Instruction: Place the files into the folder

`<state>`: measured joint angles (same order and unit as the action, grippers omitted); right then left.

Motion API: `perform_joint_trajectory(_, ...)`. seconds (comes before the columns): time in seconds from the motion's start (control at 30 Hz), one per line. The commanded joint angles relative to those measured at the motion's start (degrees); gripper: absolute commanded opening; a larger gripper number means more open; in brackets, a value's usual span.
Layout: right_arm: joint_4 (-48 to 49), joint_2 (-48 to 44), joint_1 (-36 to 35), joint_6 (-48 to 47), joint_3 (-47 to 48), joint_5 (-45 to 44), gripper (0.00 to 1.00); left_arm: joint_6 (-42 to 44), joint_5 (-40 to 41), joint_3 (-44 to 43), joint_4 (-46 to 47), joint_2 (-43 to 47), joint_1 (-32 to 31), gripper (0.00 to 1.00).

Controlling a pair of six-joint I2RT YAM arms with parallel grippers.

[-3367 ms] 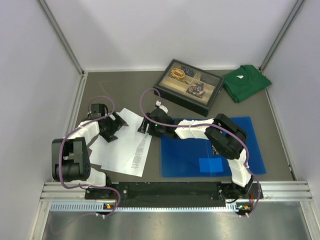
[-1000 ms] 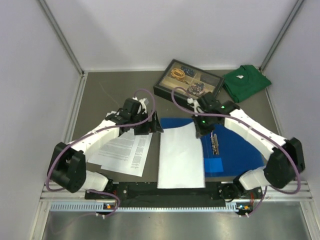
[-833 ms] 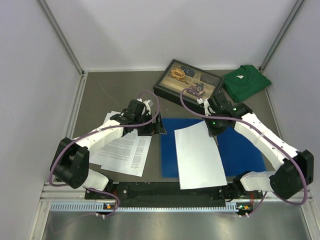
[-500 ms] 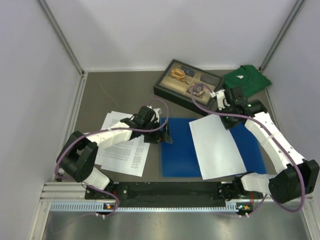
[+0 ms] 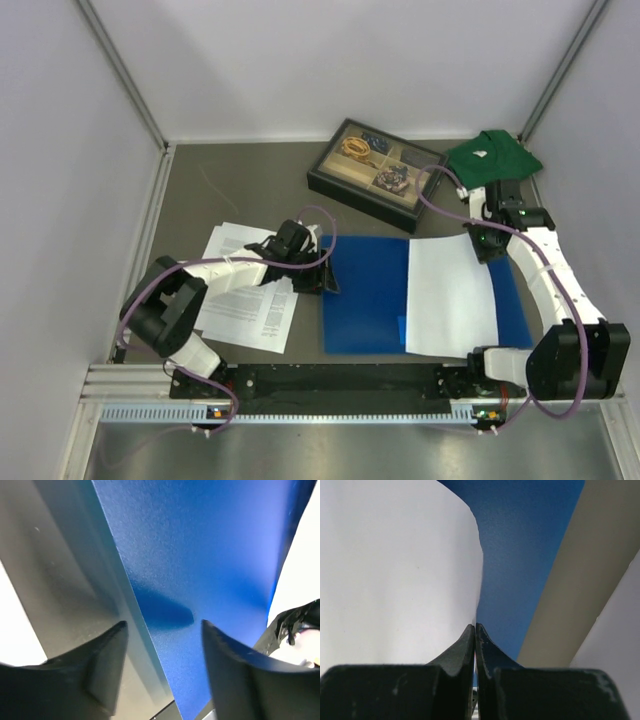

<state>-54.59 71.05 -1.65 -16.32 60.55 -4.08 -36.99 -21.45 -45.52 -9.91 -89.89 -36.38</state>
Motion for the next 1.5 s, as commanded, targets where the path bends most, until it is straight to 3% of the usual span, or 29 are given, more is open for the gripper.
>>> perform_joint_trajectory(0.0,3.2,-2.0,1.5,-1.1,-0.3,-2.4,0.00,-1.3,-4.3,0.0,5.9,-1.3,0.0,0.57)
perform_joint_trajectory(0.23,3.1,-3.2,1.4,-1.3,-0.3,-3.0,0.00,-0.5,-3.3,-0.6,4.8,-0.5,0.3,0.22)
perform_joint_trajectory(0.3,3.3,-3.1,2.8,-1.4,-0.1,-2.8,0.00,1.6,-1.8,-2.2,1.3,-0.7,1.0,0.00)
perform_joint_trajectory(0.5,3.5,-2.2,3.1,-1.4,-0.3,-1.4,0.00,5.5,3.4,-5.4,-8.7,-0.7,3.9,0.00)
perform_joint_trajectory(0.87,4.6,-1.3,3.7,-1.7,-0.6,-1.0,0.00,11.1,8.0,-6.7,-15.7,2.6,6.8,0.00)
perform_joint_trajectory(1.27,4.1,-0.4,3.7,-3.9,-0.4,2.6,0.00,12.5,10.5,-8.4,-17.2,2.3,7.4,0.00)
perform_joint_trajectory(1.47,4.6,0.5,3.2,-4.7,-0.1,5.2,0.00,12.4,6.3,-9.3,-16.4,1.3,7.4,0.00)
